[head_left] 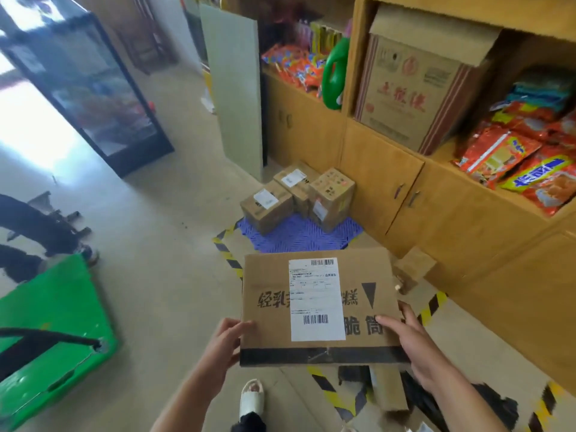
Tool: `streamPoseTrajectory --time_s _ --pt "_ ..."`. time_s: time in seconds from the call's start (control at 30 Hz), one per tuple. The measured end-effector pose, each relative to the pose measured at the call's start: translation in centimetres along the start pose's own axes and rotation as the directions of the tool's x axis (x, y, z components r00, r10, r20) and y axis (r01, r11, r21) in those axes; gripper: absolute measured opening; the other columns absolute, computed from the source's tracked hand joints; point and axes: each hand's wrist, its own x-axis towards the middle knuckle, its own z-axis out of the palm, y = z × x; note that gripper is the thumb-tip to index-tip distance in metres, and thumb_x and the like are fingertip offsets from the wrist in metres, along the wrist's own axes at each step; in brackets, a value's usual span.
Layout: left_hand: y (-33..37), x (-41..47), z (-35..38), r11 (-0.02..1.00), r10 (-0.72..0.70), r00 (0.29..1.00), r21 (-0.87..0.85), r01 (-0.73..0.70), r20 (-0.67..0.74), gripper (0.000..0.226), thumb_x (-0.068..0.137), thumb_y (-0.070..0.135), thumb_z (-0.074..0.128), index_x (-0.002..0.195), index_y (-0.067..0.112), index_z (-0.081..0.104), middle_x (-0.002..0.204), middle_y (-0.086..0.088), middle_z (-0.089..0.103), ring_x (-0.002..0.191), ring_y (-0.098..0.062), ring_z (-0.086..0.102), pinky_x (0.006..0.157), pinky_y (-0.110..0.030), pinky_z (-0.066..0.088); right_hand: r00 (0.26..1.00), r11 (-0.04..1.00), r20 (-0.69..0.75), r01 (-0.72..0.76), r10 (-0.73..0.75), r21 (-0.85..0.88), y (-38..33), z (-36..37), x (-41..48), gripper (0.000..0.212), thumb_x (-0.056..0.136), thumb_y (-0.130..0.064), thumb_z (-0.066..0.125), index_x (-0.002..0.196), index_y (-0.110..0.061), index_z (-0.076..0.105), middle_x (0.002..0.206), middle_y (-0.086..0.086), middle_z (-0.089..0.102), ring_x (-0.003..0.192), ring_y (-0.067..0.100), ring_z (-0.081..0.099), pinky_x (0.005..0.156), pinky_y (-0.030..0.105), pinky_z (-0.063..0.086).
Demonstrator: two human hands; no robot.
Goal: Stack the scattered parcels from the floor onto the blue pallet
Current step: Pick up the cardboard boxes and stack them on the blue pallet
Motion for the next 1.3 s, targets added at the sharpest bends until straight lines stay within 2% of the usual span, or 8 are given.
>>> streamPoseTrajectory --time_s 0.17,0.3,0.47,0.67,0.8,0.93,1.13,1.3 --pt "1.1 3.7 -8.0 0.999 -0.011 1.000 -0.032 0.010 -0.023 0.028 0.093 0.022 0.062 0.113 0.005 0.053 0.115 -0.016 0.064 0.109 -0.033 0.062 0.077 -0.038 0.052 1.000 0.999 -0.011 0.027 -0.028 -0.044 -3.2 8.9 0.6 0.042 0.093 -0.022 0.065 0.128 -0.036 0.047 0.116 -0.005 0.067 0.106 0.016 0.062 0.085 0.037 0.049" --pt "4.2 7.1 -12.0 1.000 0.011 1.000 -0.026 -0.010 0.028 0.026 0.093 0.022 0.061 0.114 0.009 0.052 0.115 -0.011 0.062 0.110 -0.028 0.060 0.076 -0.034 0.049 0.996 0.999 -0.076 0.041 -0.041 -0.008 -5.1 14.0 1.4 0.041 0.095 -0.017 0.060 0.128 -0.036 0.046 0.113 -0.009 0.064 0.102 0.007 0.057 0.073 0.029 0.043" --pt "8.3 11.6 -15.5 1.000 0.030 0.998 -0.005 -0.030 0.059 0.027 0.091 0.023 0.064 0.114 0.011 0.054 0.112 -0.010 0.066 0.106 -0.026 0.063 0.076 -0.035 0.050 0.996 1.000 -0.093 0.018 -0.016 0.023 -6.3 17.9 2.7 0.046 0.094 -0.016 0.061 0.130 -0.039 0.048 0.117 -0.005 0.068 0.111 0.016 0.059 0.082 0.036 0.047" --pt "12.7 18.1 -16.7 0.995 -0.055 0.992 0.087 0.046 0.110 0.031 0.091 0.022 0.062 0.118 0.016 0.049 0.113 -0.011 0.065 0.103 -0.029 0.064 0.085 -0.047 0.056 0.995 0.998 -0.085 -0.051 0.054 0.033 -8.9 20.0 8.4 0.047 0.093 -0.012 0.059 0.129 -0.040 0.049 0.118 -0.002 0.069 0.114 0.020 0.058 0.093 0.042 0.047" --pt "16.5 23.1 -17.0 0.984 -0.130 0.983 0.143 0.111 0.133 0.046 0.090 0.023 0.061 0.129 0.037 0.041 0.118 -0.003 0.063 0.108 -0.028 0.062 0.087 -0.049 0.056 0.994 0.996 -0.072 -0.086 0.088 0.032 -12.1 22.1 15.2 0.048 0.092 -0.012 0.057 0.132 -0.038 0.051 0.117 -0.003 0.068 0.110 0.018 0.058 0.081 0.036 0.046" --pt "20.8 28.0 -17.5 0.958 -0.205 0.964 0.236 0.162 0.167 0.049 0.092 0.023 0.061 0.135 0.033 0.042 0.125 -0.003 0.062 0.114 -0.029 0.059 0.094 -0.054 0.053 0.989 0.991 -0.065 -0.132 0.131 0.000 -15.8 24.1 21.2 0.052 0.089 -0.014 0.058 0.132 -0.042 0.050 0.113 -0.004 0.068 0.107 0.018 0.060 0.085 0.038 0.048" --pt "26.1 34.9 -18.4 0.951 -0.258 0.955 0.213 0.225 0.144 0.035 0.094 0.019 0.058 0.129 0.021 0.052 0.122 -0.004 0.064 0.111 -0.025 0.060 0.088 -0.052 0.055 0.982 0.984 -0.067 -0.178 0.179 0.021 -20.5 27.0 27.4 0.051 0.090 -0.008 0.056 0.131 -0.038 0.051 0.113 0.002 0.068 0.103 0.021 0.061 0.085 0.036 0.048" --pt "29.0 40.4 -17.7 0.930 -0.333 0.935 0.206 0.305 0.123 0.030 0.094 0.018 0.055 0.123 0.008 0.059 0.110 -0.009 0.063 0.096 -0.024 0.060 0.061 -0.033 0.052 0.968 0.977 -0.137 -0.209 0.211 0.029 -22.1 28.6 30.6 0.054 0.087 -0.008 0.057 0.129 -0.042 0.050 0.117 -0.004 0.065 0.101 0.012 0.059 0.082 0.032 0.048"
